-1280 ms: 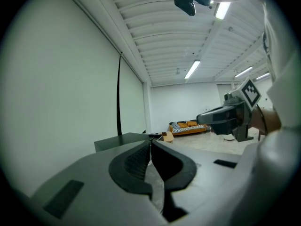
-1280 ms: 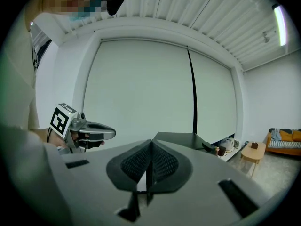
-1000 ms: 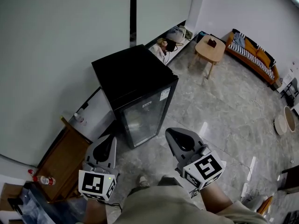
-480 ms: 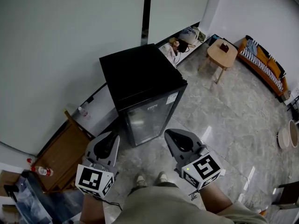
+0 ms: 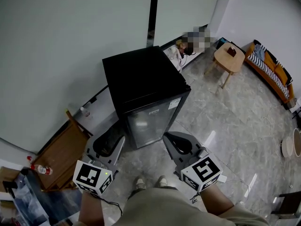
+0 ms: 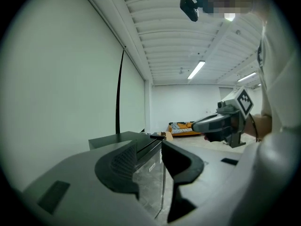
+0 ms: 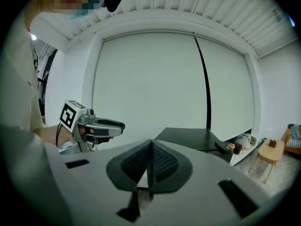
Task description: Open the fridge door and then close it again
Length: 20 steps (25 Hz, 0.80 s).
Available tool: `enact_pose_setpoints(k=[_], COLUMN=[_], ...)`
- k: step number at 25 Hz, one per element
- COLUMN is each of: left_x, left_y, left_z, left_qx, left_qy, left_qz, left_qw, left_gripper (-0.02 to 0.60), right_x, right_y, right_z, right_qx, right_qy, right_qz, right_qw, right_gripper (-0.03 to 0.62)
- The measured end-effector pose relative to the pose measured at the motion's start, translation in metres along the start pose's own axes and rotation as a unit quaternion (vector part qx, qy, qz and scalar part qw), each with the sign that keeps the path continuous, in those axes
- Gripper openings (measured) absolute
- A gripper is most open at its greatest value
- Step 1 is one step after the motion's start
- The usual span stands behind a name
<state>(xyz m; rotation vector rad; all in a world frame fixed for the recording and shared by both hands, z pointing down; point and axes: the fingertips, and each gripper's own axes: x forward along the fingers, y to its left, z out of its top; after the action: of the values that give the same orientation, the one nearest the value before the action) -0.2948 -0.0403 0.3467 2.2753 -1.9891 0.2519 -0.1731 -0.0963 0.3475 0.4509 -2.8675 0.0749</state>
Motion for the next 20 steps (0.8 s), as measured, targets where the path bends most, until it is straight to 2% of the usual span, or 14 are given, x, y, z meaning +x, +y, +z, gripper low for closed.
enact_pose_setpoints(k=[10,15,20], left_x=[0.034,0.048,0.06], left_y=[0.015,0.028,0.044], left_z=[0.022,0.014,0.003], left_qx=[0.029,0.031,0.026], left_qy=[-0.014,-0.007,-0.003], left_qz=[0.0,0.007,0.018], left_qw=[0.9995,0.9995,0.9995], left_gripper=[0.183,0.232,0.241], right_x=[0.014,0.024,0.037], right_y=[-0.021,-0.024,-0.029], right_z=[0.001,-0.002,-0.006], right_qx=[0.004,0.006,0.013], right_qy=[0.003,0.004,0.01], right_qz=[0.008,0.014,0.014], right_qw=[1.0,1.0,1.0], right_gripper=[-0.003,-0.003,-0.003])
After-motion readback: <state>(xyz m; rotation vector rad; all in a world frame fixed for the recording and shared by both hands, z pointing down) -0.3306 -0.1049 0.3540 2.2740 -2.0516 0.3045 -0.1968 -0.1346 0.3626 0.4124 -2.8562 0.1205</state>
